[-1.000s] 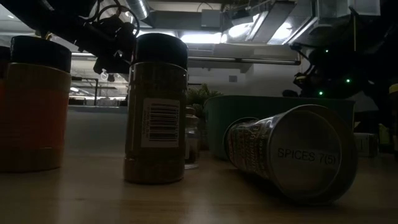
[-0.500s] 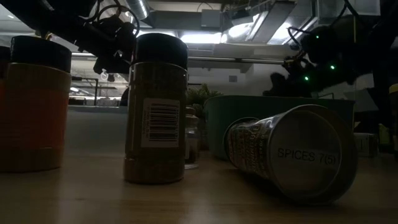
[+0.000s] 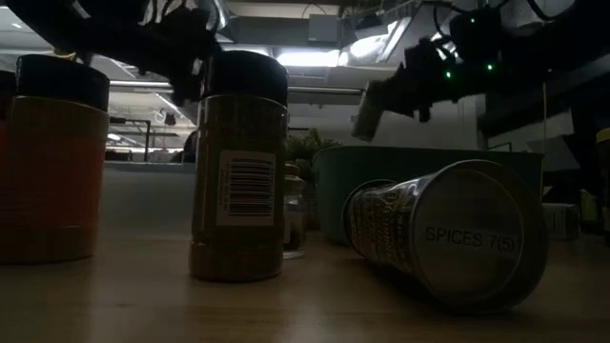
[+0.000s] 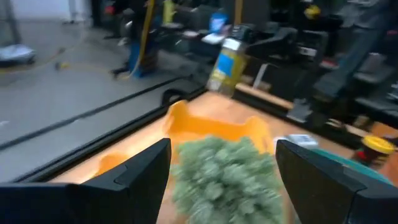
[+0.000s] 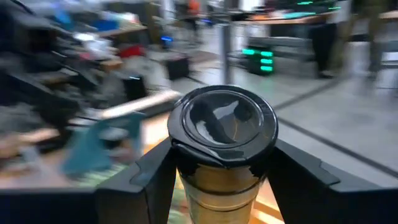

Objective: Sort spices by type

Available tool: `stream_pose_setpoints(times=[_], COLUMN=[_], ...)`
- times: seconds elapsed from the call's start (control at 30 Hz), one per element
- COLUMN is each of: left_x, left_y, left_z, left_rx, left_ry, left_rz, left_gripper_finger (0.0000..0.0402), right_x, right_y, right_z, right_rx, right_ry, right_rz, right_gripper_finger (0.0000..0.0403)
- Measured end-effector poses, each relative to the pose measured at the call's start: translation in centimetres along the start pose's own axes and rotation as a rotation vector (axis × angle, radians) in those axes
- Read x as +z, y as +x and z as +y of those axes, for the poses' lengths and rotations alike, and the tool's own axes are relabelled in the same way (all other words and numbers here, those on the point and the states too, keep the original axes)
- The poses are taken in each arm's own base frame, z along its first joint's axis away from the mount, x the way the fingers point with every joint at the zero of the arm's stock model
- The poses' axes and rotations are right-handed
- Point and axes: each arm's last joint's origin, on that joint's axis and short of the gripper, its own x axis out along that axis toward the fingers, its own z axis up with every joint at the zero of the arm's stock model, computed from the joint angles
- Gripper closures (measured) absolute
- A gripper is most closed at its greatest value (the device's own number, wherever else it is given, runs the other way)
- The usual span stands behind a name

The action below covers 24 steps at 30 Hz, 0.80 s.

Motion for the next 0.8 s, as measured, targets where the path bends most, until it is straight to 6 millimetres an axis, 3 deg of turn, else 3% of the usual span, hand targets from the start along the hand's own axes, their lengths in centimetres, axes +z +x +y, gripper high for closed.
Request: stream_pose_setpoints(times=[0.17, 0.37, 0.6, 0.8], left_x=[-0.8, -1.6, -0.2, 0.6], left_y=[2.0, 4.5, 8.5, 11.8], left_z=[-1.3, -2.4, -4.4, -4.9], left_rx=[-0.063, -0.133, -0.225, -0.183], left_ry=[0.058, 0.052, 0.092, 0.149], left_rz=[-0.083, -0.152, -0.146, -0.007], left_gripper_finger=[0.0128, 0.0128, 0.0128, 0.0128], right_x=[0.8, 0.5, 0.0, -0.3], right_y=[0.2, 0.2, 0.1, 0.0], right_z=[0.5, 0.7, 0.8, 1.0], right_rx=[0.159, 0.221, 0.278, 0.364], right_ry=[0.031, 0.051, 0.068, 0.077], right_rz=[-0.001, 0.032, 0.092, 0.131], right_gripper_finger=[0.0183, 0.0184, 0.0183, 0.0182])
